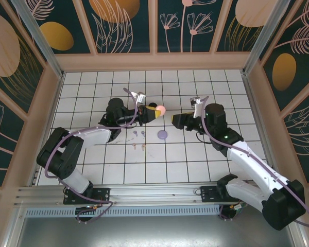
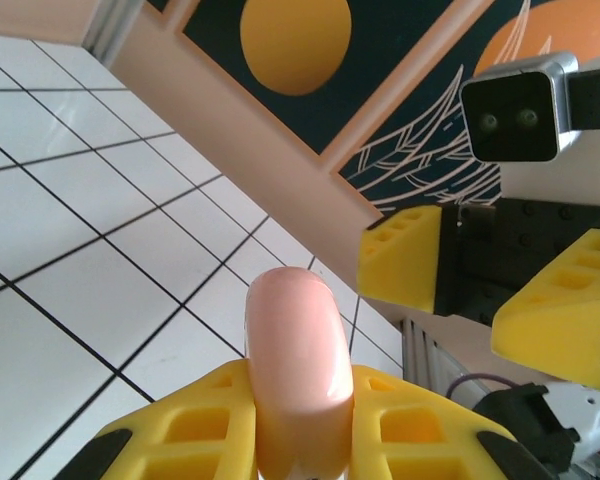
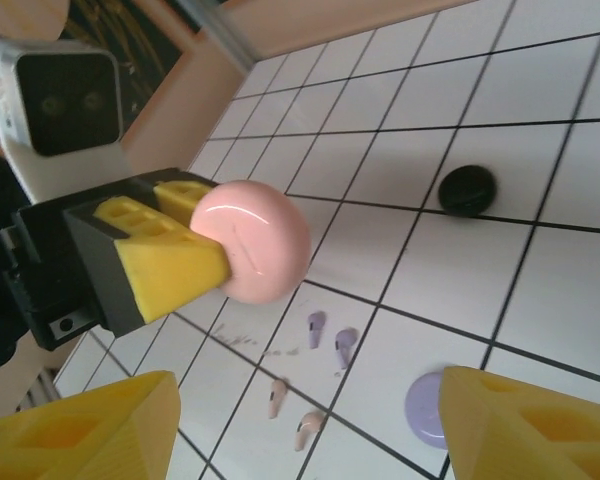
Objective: Insert the wireless bluetooth earbuds into the charging case
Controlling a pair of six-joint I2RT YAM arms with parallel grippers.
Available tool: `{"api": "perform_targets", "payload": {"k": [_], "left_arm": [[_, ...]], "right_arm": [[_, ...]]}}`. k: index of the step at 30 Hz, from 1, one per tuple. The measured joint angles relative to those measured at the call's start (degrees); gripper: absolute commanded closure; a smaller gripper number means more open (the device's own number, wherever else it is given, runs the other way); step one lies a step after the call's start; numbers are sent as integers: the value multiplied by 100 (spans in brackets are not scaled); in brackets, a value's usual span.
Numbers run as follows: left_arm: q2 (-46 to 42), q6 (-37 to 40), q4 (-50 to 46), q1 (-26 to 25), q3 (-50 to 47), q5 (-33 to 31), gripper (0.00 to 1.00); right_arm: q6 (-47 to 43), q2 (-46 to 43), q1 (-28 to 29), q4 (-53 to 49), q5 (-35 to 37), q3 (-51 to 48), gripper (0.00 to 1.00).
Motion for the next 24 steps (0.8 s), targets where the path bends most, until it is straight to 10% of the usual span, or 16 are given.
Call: {"api": "perform_targets", "payload": {"k": [24], "left_arm": [[-146, 4, -149, 0, 2, 396, 100]], "right_arm": [[-125, 1349, 227, 481, -352, 658, 43]]}}
